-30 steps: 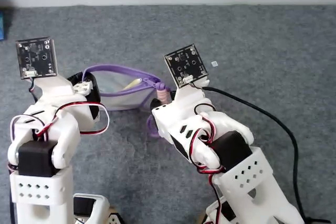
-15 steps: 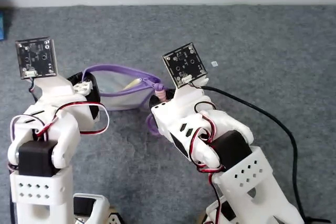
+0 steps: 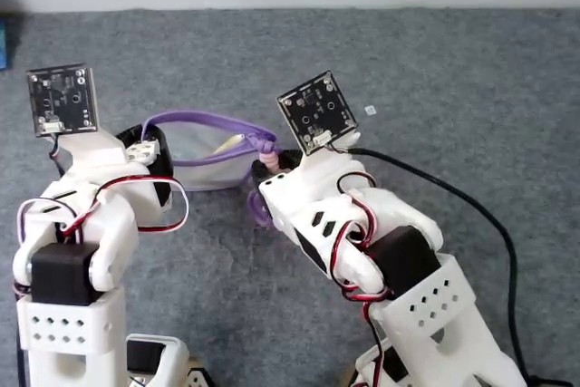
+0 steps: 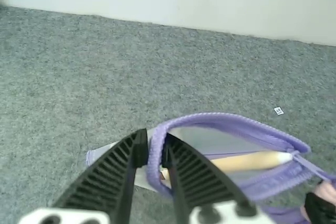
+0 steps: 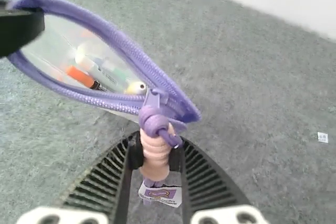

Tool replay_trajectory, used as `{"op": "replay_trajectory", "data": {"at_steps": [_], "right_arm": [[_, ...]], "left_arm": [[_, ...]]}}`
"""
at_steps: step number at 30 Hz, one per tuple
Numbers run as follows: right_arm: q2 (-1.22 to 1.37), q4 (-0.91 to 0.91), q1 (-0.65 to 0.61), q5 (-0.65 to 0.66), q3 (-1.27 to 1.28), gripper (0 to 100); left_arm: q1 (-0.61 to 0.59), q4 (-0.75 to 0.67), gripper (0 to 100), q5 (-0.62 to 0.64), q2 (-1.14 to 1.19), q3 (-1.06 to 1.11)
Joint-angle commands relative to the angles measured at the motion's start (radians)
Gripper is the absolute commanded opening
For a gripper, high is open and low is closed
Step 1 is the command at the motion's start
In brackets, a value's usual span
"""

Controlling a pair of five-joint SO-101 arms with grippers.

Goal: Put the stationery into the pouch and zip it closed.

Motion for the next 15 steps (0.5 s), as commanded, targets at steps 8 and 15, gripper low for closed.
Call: {"op": "replay_trajectory", "data": {"at_steps": [8,15], "right_arm": [[0.002,-0.073,0.076,0.014,-0.057,0.7],[0.004,-0.107,0.102,0.015,-0.054,0.7]], "left_arm": [[0.172,0.27,18,0.002,0.023,-0.271],[0.183,0.419,25,0.002,0.023,-0.493]]}}
